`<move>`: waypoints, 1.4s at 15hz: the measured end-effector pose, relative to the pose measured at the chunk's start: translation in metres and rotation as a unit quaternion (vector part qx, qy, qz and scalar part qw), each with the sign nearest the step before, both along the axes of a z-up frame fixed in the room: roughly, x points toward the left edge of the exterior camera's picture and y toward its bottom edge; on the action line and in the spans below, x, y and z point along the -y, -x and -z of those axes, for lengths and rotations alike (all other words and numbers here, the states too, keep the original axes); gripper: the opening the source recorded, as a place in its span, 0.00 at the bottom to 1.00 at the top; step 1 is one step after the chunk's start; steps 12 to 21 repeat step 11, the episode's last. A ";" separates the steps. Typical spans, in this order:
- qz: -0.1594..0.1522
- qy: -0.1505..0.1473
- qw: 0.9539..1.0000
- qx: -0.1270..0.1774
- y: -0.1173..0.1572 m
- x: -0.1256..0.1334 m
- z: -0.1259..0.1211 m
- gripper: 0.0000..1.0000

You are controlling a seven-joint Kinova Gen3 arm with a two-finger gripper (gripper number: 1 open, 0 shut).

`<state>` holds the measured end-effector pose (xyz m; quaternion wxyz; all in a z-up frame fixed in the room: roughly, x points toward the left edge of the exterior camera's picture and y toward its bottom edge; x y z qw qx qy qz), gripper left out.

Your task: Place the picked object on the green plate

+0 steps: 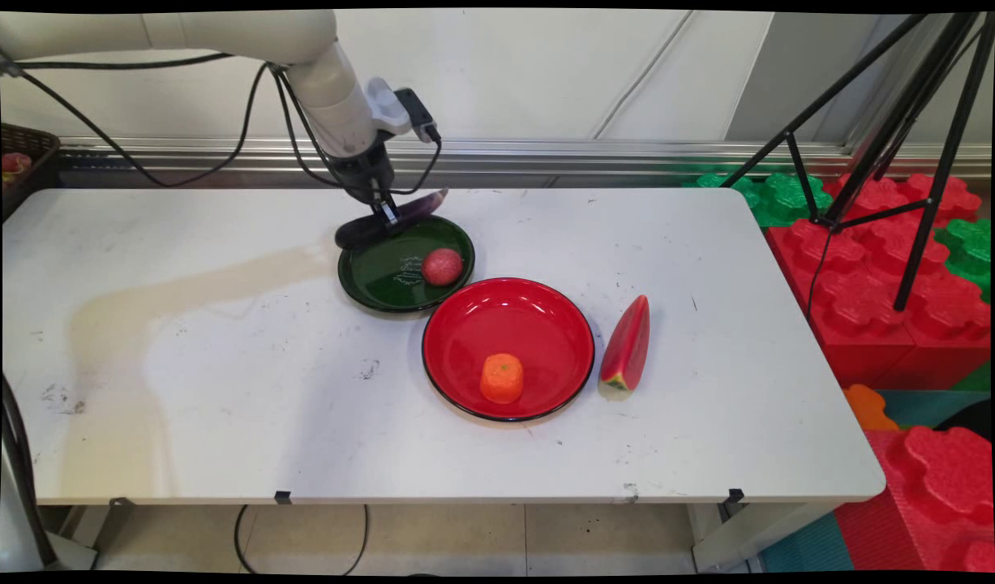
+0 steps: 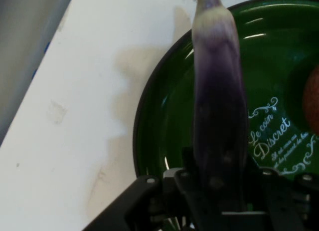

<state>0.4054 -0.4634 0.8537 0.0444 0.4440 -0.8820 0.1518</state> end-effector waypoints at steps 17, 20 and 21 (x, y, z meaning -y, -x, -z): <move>0.022 -0.003 1.000 -0.005 0.005 0.009 0.018 1.00; 0.022 -0.003 1.000 -0.005 0.005 0.009 0.018 1.00; 0.022 -0.003 1.000 -0.005 0.005 0.009 0.018 1.00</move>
